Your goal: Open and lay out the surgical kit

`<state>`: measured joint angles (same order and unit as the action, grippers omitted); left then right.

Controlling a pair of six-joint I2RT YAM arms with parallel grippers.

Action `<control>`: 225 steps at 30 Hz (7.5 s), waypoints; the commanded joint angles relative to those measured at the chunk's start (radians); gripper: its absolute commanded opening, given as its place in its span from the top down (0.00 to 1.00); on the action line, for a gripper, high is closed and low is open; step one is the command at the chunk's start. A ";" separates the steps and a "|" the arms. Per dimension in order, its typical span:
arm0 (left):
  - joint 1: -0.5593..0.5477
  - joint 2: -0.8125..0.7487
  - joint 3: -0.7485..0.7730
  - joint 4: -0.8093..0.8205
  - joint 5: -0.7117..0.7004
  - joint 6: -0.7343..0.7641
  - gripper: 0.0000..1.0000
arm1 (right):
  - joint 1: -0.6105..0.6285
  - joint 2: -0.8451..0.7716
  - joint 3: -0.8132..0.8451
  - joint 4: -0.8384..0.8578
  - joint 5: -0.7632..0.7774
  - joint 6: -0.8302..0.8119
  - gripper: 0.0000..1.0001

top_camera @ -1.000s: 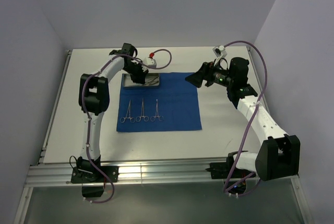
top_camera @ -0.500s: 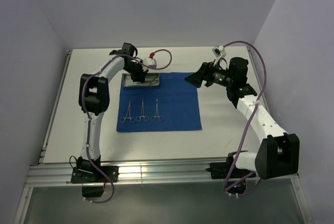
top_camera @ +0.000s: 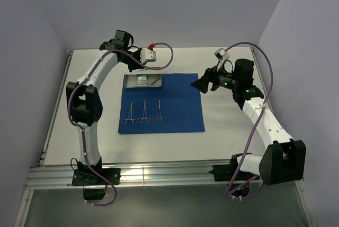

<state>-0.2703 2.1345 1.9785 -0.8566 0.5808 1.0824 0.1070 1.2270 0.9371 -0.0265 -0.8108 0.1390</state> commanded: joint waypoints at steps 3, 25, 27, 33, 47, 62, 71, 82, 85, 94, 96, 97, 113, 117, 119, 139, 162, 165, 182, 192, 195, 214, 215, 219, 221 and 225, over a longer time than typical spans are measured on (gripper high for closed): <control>-0.038 -0.198 -0.047 -0.107 0.074 0.157 1.00 | -0.013 -0.127 0.037 -0.153 -0.063 -0.374 0.22; -0.388 -0.499 -0.222 -0.177 0.148 0.076 1.00 | 0.209 -0.241 0.097 -0.545 -0.045 -0.865 0.63; -0.400 -0.489 -0.204 -0.206 0.142 0.076 1.00 | 0.217 -0.224 0.109 -0.562 -0.048 -0.868 0.65; -0.425 -0.486 -0.190 -0.191 0.119 0.045 1.00 | 0.246 -0.176 0.143 -0.595 -0.027 -0.863 0.68; -0.468 -0.426 -0.124 -0.237 0.063 0.008 1.00 | 0.270 -0.141 0.181 -0.607 -0.001 -0.806 0.72; -0.469 -0.393 -0.087 -0.257 0.057 0.001 1.00 | 0.283 -0.112 0.189 -0.628 0.009 -0.794 0.75; -0.471 -0.395 -0.089 -0.256 0.060 0.007 1.00 | 0.283 -0.115 0.170 -0.586 0.018 -0.762 0.88; -0.471 -0.459 -0.184 -0.141 0.045 -0.036 0.72 | 0.283 -0.136 0.121 -0.510 0.067 -0.679 1.00; -0.465 -0.499 -0.228 -0.055 0.022 -0.079 0.36 | 0.283 -0.156 0.092 -0.495 0.067 -0.667 1.00; -0.258 -0.636 -0.253 0.331 0.077 -0.488 0.01 | 0.281 -0.179 -0.038 -0.469 0.151 -0.580 1.00; -0.190 -0.697 -0.334 0.522 0.016 -0.689 0.01 | 0.283 -0.181 -0.069 -0.423 0.195 -0.457 1.00; -0.170 -0.717 -0.368 0.580 -0.014 -0.757 0.01 | 0.283 -0.184 -0.079 -0.397 0.223 -0.397 1.00; 0.006 -0.828 -0.767 0.708 -0.274 -1.478 0.01 | 0.373 -0.166 -0.256 -0.208 0.919 0.461 1.00; 0.008 -0.809 -0.777 0.734 -0.274 -1.486 0.01 | 0.404 -0.078 -0.225 -0.254 1.042 0.474 1.00; 0.008 -0.805 -0.787 0.743 -0.272 -1.480 0.01 | 0.418 -0.052 -0.210 -0.263 1.076 0.478 1.00; 0.022 -0.752 -0.758 0.708 -0.234 -1.425 0.01 | 0.504 0.111 -0.189 -0.222 1.144 0.583 1.00; 0.102 -0.717 -0.707 0.697 -0.159 -1.428 0.01 | 0.502 0.232 -0.172 -0.322 1.058 0.577 1.00; 0.105 -0.714 -0.701 0.700 -0.151 -1.428 0.01 | 0.502 0.207 -0.196 -0.313 1.041 0.562 0.91; 0.108 -0.703 -0.687 0.689 -0.133 -1.421 0.01 | 0.491 0.186 -0.112 -0.378 1.070 0.510 0.65; 0.108 -0.694 -0.665 0.659 -0.122 -1.421 0.01 | 0.481 0.258 -0.009 -0.435 1.065 0.432 0.66; 0.108 -0.699 -0.661 0.645 -0.110 -1.406 0.01 | 0.477 0.270 -0.006 -0.449 1.050 0.422 0.62; 0.108 -0.700 -0.655 0.597 -0.104 -1.374 0.01 | 0.458 0.364 0.011 -0.444 1.023 0.410 0.72; 0.108 -0.700 -0.655 0.599 -0.102 -1.372 0.01 | 0.458 0.362 0.009 -0.444 1.024 0.410 0.74; 0.108 -0.697 -0.664 0.600 -0.104 -1.374 0.01 | 0.458 0.355 0.002 -0.435 1.024 0.401 0.78; 0.108 -0.696 -0.665 0.600 -0.104 -1.375 0.01 | 0.458 0.359 -0.001 -0.434 1.023 0.395 0.82; 0.109 -0.696 -0.662 0.599 -0.101 -1.372 0.01 | 0.456 0.373 -0.004 -0.423 1.023 0.386 0.83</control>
<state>-0.1669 1.4391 1.2854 -0.2695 0.4591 -0.3077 0.5713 1.5871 0.9035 -0.4644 0.1993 0.5407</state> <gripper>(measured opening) 0.993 0.171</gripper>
